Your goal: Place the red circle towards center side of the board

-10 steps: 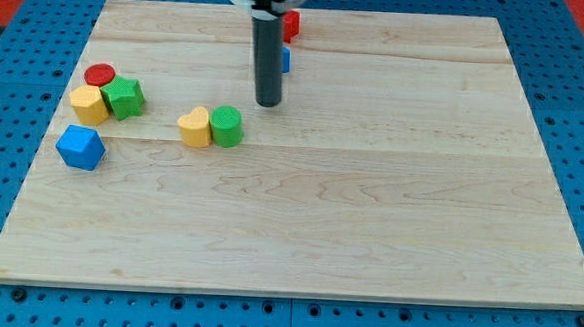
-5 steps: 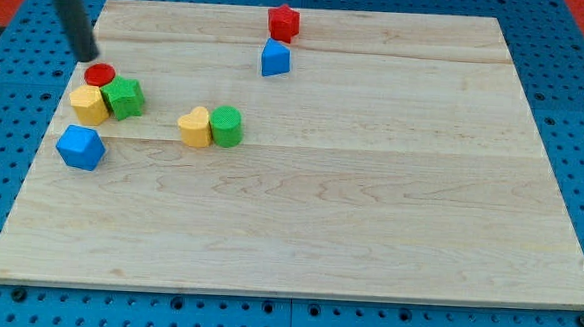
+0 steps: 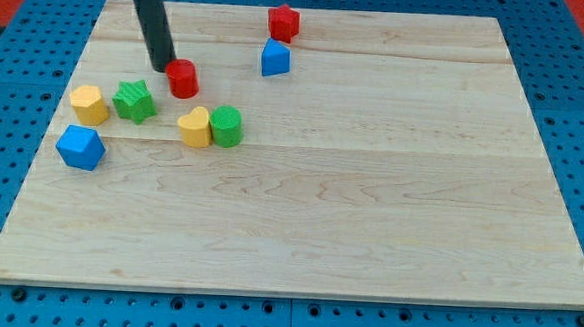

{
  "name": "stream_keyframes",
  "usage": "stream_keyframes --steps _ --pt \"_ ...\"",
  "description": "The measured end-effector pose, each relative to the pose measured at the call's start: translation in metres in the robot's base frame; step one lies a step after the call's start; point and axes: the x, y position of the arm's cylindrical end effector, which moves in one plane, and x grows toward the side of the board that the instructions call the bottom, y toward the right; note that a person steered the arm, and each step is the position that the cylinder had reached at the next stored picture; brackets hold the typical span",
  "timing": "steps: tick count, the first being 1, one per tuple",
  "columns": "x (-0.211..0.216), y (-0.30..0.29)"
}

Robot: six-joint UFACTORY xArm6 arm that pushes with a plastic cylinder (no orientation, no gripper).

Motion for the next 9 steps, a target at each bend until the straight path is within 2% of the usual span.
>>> stream_keyframes --steps 1,2,3,5,9 --pt "0.008 0.018" --pt "0.014 0.001" --pt "0.035 0.010" --pt "0.042 0.070" --pt "0.055 0.077"
